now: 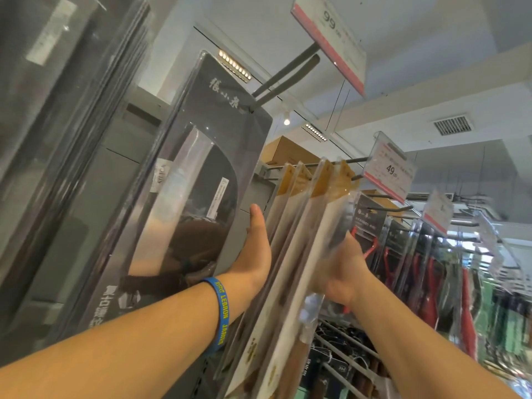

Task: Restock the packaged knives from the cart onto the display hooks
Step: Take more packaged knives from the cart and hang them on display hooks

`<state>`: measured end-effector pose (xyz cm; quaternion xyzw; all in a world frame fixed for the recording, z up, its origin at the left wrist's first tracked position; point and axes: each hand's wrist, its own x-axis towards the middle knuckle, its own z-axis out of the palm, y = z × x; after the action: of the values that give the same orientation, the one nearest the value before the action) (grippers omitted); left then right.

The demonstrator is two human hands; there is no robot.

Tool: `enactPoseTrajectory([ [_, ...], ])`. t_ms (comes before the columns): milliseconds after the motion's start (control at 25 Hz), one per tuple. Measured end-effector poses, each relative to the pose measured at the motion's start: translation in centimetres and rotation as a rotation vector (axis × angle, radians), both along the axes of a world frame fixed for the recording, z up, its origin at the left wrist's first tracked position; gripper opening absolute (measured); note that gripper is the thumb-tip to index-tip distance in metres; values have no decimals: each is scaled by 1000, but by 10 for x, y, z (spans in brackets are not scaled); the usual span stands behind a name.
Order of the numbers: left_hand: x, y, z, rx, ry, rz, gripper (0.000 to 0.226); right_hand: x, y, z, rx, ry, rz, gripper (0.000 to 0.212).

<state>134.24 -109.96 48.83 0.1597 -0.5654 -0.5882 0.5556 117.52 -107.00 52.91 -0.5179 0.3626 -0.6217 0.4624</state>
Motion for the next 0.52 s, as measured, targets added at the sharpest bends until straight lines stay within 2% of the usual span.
enactPoseTrajectory([
  [120,2,8,-7,-62,-51,-47,83,-6,9,-4,25,-52,93,91],
  [320,2,24,-12,-227,-175,29,114,-6,30,-15,-68,-70,72,101],
  [400,3,28,-15,-280,-203,73,122,-7,42,-19,-64,2,7,107],
  [520,2,30,-23,-396,-317,212,131,-1,57,-23,-79,180,-74,93],
])
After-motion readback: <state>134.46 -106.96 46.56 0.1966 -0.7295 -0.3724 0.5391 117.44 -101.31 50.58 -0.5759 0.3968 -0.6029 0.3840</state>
